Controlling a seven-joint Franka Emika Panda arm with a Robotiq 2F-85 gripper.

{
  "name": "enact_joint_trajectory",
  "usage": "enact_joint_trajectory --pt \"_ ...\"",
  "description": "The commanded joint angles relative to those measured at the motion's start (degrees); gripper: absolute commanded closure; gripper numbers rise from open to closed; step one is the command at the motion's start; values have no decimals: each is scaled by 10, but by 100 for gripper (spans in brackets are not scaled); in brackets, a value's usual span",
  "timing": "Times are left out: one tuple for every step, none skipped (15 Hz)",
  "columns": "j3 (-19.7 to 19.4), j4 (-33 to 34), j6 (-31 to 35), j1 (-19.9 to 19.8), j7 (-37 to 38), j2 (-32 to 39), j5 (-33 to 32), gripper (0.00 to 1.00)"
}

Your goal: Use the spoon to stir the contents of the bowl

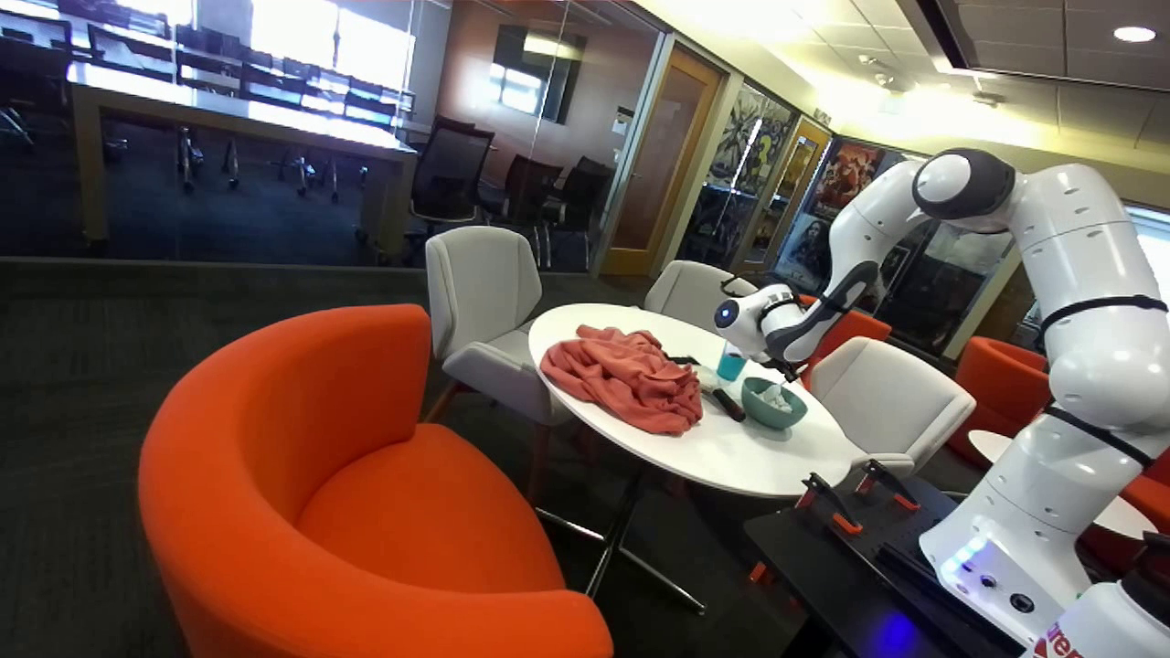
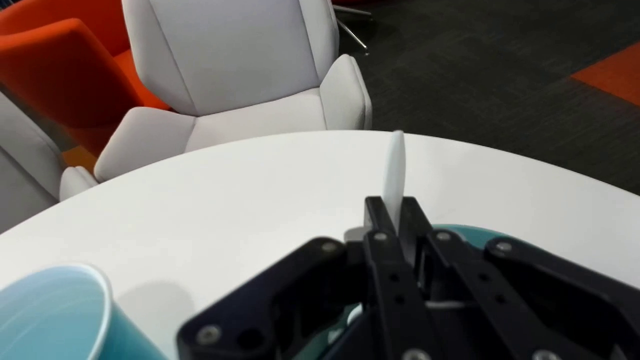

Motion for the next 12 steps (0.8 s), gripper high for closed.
enact_joint_trajectory --pt "10 34 -5 5 -37 25 10 97" --pt "13 35 -3 6 -47 27 9 97" --pt "17 34 2 5 -58 28 9 97" --pt "21 30 8 4 -67 26 8 97" --pt "25 22 13 4 -74 23 6 97" --pt "28 17 13 4 -80 20 8 97" --pt "31 11 14 5 -83 16 8 97" --pt "33 2 17 5 -86 10 6 97" --pt "34 -4 14 6 -88 6 8 97" --pt "34 -11 7 6 -95 1 14 97" --pt "36 -19 7 5 -101 -5 17 97" --pt "37 -28 13 1 -110 -12 20 97"
